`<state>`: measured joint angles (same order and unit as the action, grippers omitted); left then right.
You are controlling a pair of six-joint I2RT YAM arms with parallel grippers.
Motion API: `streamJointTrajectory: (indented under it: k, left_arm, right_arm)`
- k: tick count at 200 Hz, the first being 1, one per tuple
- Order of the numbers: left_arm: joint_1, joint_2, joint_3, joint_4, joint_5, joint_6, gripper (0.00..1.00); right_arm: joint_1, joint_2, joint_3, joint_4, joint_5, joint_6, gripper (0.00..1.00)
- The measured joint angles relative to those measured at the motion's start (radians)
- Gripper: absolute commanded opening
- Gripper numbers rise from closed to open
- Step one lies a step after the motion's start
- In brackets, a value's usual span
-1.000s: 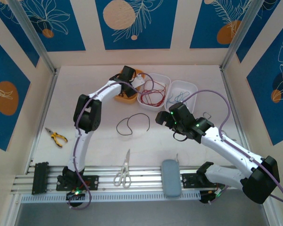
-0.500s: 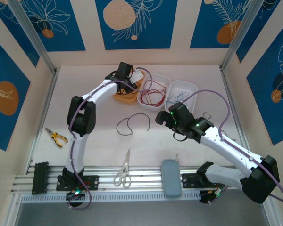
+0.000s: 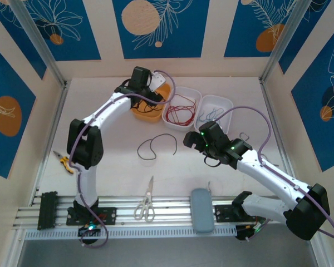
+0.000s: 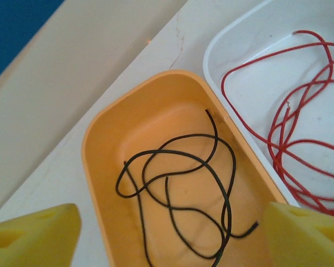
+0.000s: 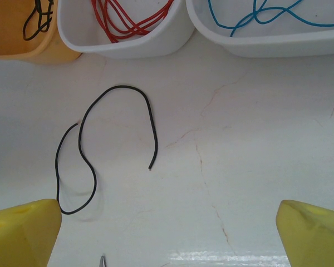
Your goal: Untangle the cables
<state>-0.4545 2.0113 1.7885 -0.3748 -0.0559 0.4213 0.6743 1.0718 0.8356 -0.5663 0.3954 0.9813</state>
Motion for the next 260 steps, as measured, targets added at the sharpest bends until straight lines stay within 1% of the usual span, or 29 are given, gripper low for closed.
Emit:
streamJointTrajectory:
  k: [4,24,48,76,107,128,161,180,194,201,223,241,260]
  left_arm:
    - [0.000,-0.018,-0.009,-0.005,-0.002,-0.010,1.00]
    - [0.000,-0.129,-0.096,-0.016,-0.016,-0.078,1.00]
    - [0.000,-0.326,-0.278,-0.006,-0.021,-0.175,1.00]
    - [0.000,-0.548,-0.493,0.030,-0.027,-0.308,1.00]
    - [0.000,-0.704,-0.689,0.060,-0.042,-0.454,1.00]
    - [0.000,-0.777,-0.822,0.072,-0.008,-0.528,1.00]
    - [-0.008,-0.833,-0.962,0.053,0.048,-0.597,1.00]
    - [-0.029,-0.851,-1.010,0.041,0.060,-0.617,1.00]
    - [-0.058,-0.865,-1.036,0.037,0.065,-0.623,1.00]
    - [-0.076,-0.870,-1.043,0.035,0.068,-0.623,0.99]
    - [-0.129,-0.868,-1.045,0.033,0.084,-0.592,0.91]
    - [-0.169,-0.838,-1.032,0.022,0.091,-0.549,0.89]
    - [-0.215,-0.774,-0.996,-0.008,0.089,-0.500,0.87]
  right_arm:
    - [0.001,0.000,0.000,0.000,0.002,0.000,0.99]
    - [0.013,0.000,0.000,-0.002,0.011,-0.001,0.99]
    - [0.036,0.022,0.000,-0.004,0.025,-0.009,0.99]
    - [0.074,0.096,0.030,-0.018,0.034,-0.027,0.99]
    - [0.112,0.181,0.089,-0.031,0.045,-0.040,0.99]
    - [0.126,0.232,0.124,-0.050,0.053,-0.042,0.99]
    - [0.130,0.281,0.154,-0.093,0.078,-0.037,0.99]
    - [0.130,0.294,0.158,-0.112,0.088,-0.031,0.99]
    - [0.126,0.301,0.158,-0.125,0.092,-0.023,0.99]
    - [0.123,0.305,0.158,-0.130,0.092,-0.020,0.99]
    - [0.111,0.309,0.158,-0.138,0.092,-0.011,0.99]
    - [0.100,0.308,0.158,-0.141,0.092,-0.003,0.99]
    - [0.093,0.308,0.158,-0.151,0.091,0.004,0.99]
